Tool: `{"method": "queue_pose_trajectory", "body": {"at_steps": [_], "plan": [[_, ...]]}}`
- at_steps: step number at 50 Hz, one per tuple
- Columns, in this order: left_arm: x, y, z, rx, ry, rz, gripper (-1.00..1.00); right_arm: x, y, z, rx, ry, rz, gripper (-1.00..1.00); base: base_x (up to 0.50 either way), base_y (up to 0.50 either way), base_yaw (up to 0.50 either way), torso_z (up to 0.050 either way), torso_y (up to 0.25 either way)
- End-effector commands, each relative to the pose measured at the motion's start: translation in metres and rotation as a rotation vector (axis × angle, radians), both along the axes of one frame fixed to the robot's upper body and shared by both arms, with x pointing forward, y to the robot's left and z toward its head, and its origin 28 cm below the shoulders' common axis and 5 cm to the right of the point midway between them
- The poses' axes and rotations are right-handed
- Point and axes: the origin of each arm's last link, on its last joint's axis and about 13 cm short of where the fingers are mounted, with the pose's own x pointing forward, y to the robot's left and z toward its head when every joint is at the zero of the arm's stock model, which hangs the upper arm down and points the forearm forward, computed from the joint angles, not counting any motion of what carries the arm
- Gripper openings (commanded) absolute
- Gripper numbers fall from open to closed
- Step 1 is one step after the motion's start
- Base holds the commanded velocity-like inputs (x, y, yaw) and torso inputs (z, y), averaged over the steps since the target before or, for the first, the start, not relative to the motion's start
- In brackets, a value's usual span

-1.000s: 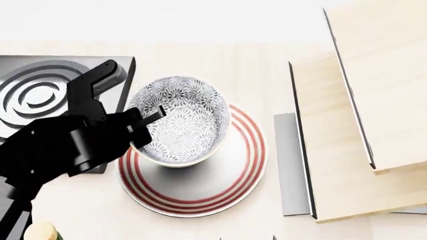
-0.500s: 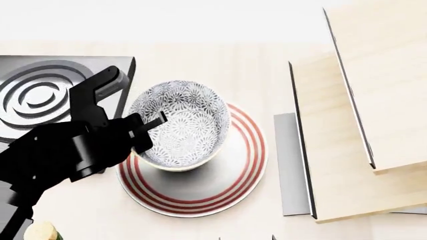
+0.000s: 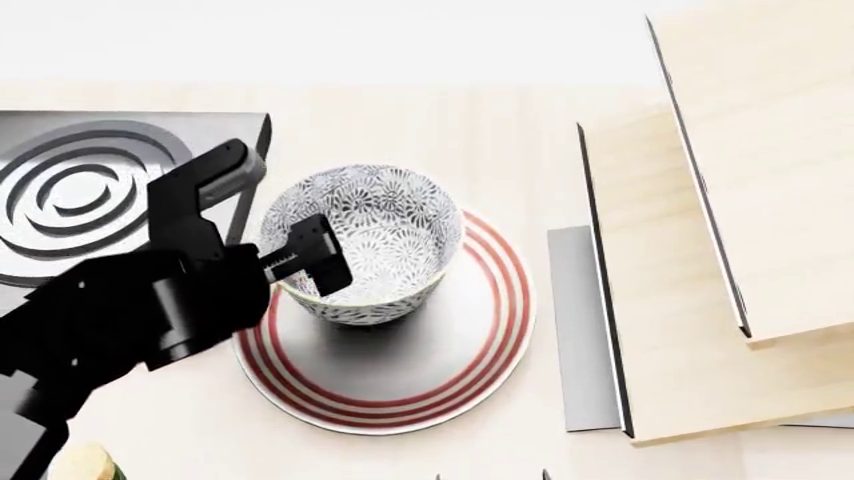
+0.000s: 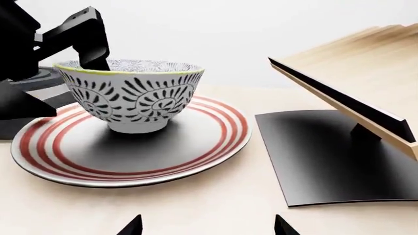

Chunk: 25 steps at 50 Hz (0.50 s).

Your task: Pick up the akita bowl and put it on the plate.

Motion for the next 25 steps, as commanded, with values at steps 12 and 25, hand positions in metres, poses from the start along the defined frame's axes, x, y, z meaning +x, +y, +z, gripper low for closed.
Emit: {"method": "queue_pose_trajectory", "body": {"at_steps": [12,25], "plan": [[-0.001,-0.001,-0.001,-0.021,0.026,0.010,1.00,-0.004,-0.003,-0.014,-0.047,0.083,-0.026,1.00,0.00,0.00,0.00,-0.001,-0.002],[0.004,0.009,0.013,0.039,-0.009,0.013,1.00,-0.003,-0.003,-0.014,-0.048,0.082,-0.032,1.00,0.00,0.00,0.00,-0.002,-0.002]]}}
